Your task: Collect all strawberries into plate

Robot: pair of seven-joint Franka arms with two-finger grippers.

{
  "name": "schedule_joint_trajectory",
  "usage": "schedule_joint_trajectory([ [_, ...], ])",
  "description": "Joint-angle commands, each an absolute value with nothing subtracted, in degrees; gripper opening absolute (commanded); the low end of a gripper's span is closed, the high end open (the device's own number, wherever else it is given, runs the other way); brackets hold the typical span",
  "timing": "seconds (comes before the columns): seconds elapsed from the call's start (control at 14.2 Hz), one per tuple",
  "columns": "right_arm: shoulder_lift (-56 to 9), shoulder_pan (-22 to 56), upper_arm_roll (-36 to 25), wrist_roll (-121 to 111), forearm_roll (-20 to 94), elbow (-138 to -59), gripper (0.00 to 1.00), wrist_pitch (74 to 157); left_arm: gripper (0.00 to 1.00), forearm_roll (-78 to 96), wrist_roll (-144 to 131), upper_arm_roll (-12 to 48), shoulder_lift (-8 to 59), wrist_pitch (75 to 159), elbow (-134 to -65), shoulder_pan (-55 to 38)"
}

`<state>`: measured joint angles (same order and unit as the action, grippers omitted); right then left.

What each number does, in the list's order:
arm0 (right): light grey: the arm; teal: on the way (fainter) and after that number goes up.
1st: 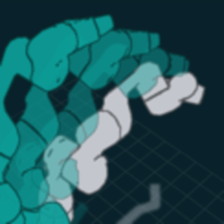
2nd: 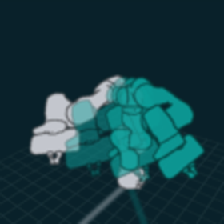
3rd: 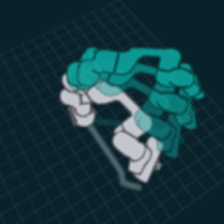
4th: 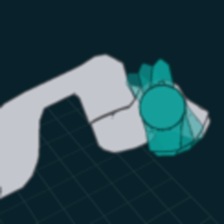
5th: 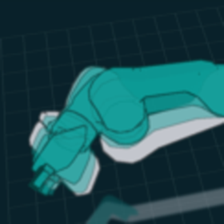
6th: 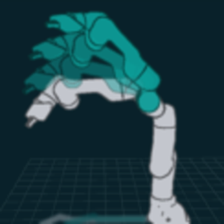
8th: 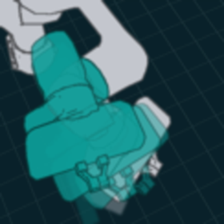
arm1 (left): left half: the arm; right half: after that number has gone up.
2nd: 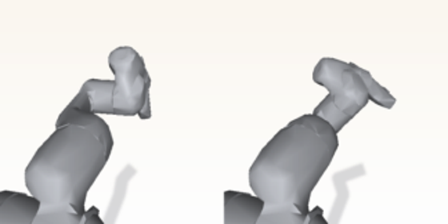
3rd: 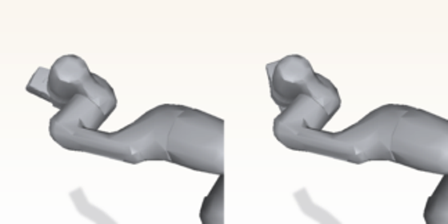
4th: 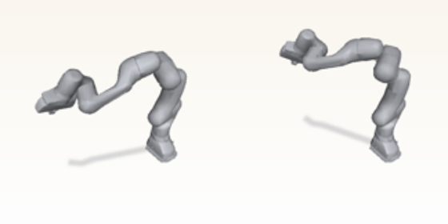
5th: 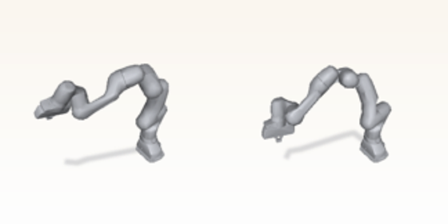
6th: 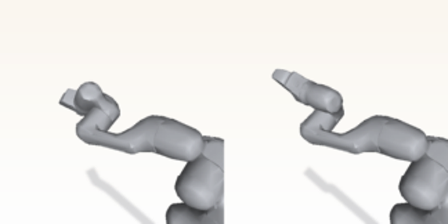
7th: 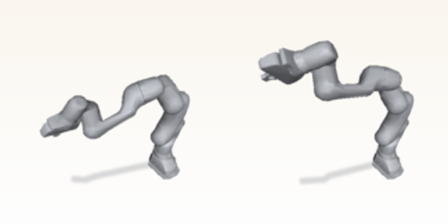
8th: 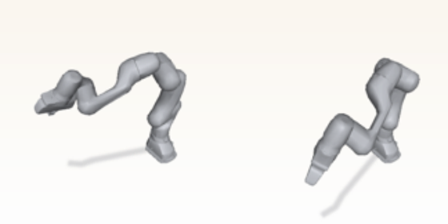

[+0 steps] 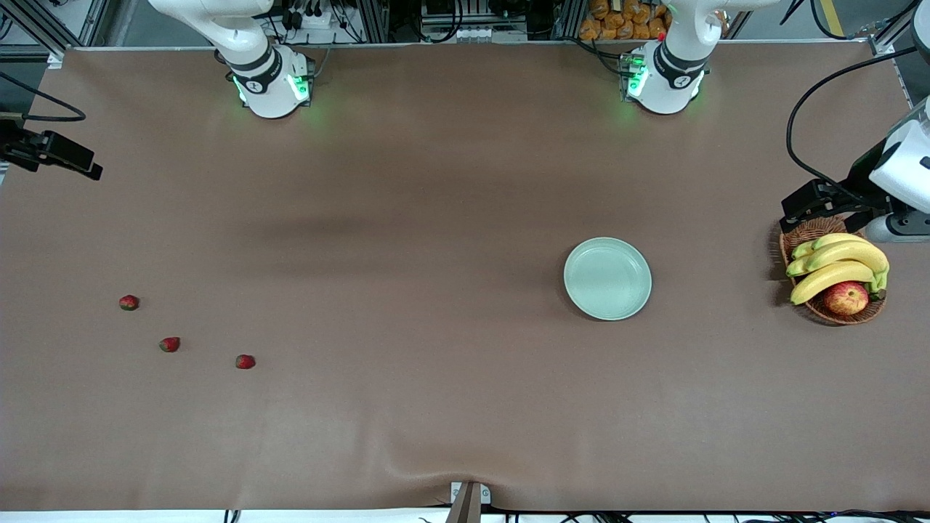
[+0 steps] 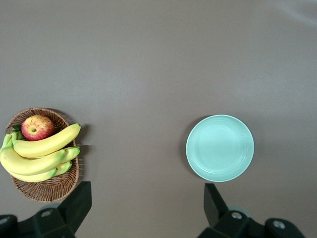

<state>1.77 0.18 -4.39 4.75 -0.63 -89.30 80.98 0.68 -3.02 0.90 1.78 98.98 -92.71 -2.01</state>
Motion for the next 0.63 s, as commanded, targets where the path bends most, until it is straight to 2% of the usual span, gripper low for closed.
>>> schedule_joint_trajectory([
  [0.0, 2.2, -1.5, -3.3, 5.5, -1.6, -89.6, 1.00, 80.9, 1.00, 0.3, -3.3, 1.1, 2.3, 98.0, -91.7, -1.8],
  [0.42, 2.0, -1.6, -3.3, 5.5, -1.6, -89.8, 1.00, 81.2, 1.00, 0.4, -3.4, 1.1, 2.3, 97.6, -91.8, -1.8],
  [0.56, -1.3, -3.2, -3.3, 4.7, -1.7, -89.7, 1.00, 82.3, 1.00, 0.1, -3.5, 1.1, 2.3, 97.6, -91.8, -1.8],
])
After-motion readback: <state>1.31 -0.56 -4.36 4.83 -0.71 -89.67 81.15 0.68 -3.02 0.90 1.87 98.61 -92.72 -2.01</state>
